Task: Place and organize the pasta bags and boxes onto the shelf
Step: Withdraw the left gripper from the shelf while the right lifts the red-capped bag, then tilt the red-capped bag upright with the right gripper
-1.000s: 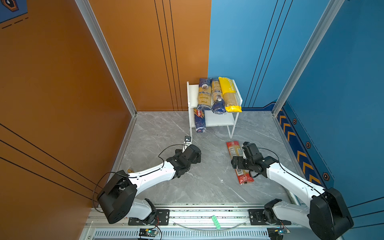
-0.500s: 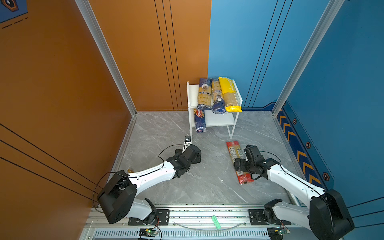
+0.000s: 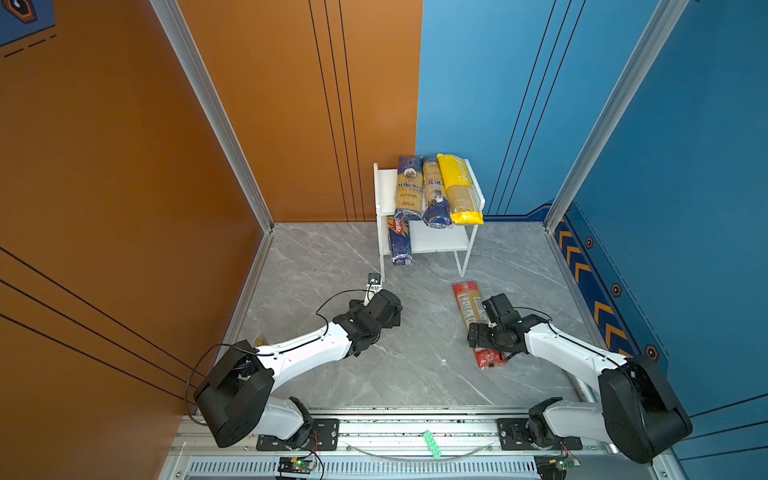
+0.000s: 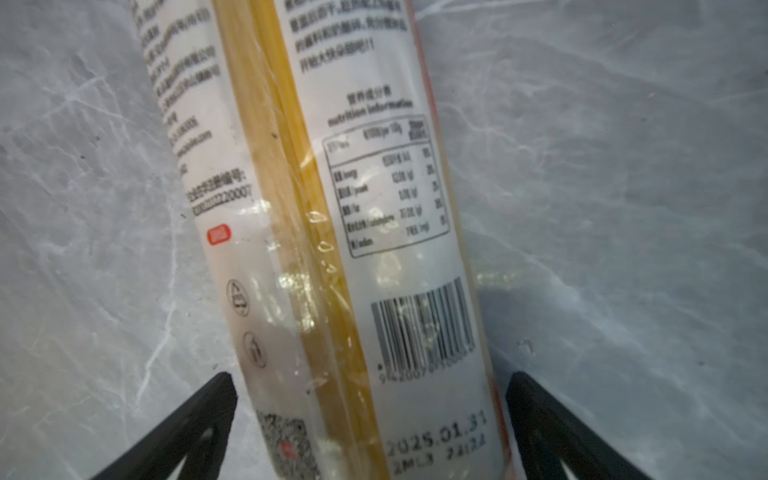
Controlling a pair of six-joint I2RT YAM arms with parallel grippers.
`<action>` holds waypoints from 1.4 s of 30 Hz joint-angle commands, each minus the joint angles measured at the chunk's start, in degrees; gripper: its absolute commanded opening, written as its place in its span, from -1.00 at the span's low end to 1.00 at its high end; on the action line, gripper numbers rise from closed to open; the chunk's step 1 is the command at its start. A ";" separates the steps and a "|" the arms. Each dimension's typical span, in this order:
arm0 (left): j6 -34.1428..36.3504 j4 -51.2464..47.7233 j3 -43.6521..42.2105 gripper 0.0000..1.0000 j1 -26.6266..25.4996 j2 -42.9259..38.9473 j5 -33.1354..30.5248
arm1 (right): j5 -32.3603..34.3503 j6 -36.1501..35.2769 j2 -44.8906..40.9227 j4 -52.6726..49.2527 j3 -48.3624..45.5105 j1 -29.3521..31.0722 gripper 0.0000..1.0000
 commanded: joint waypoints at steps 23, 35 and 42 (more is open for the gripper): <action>-2.08 -3.98 -0.37 0.96 -0.08 0.16 -2.14 | -3.73 -2.02 12.16 6.20 4.19 8.06 0.63; -2.21 -4.04 -1.24 0.96 0.26 -0.46 -2.28 | -1.61 -2.01 13.75 4.76 5.69 10.28 0.50; -2.29 -4.06 -1.52 0.96 0.35 -0.86 -2.27 | -1.43 -1.62 13.55 4.62 5.71 10.78 0.39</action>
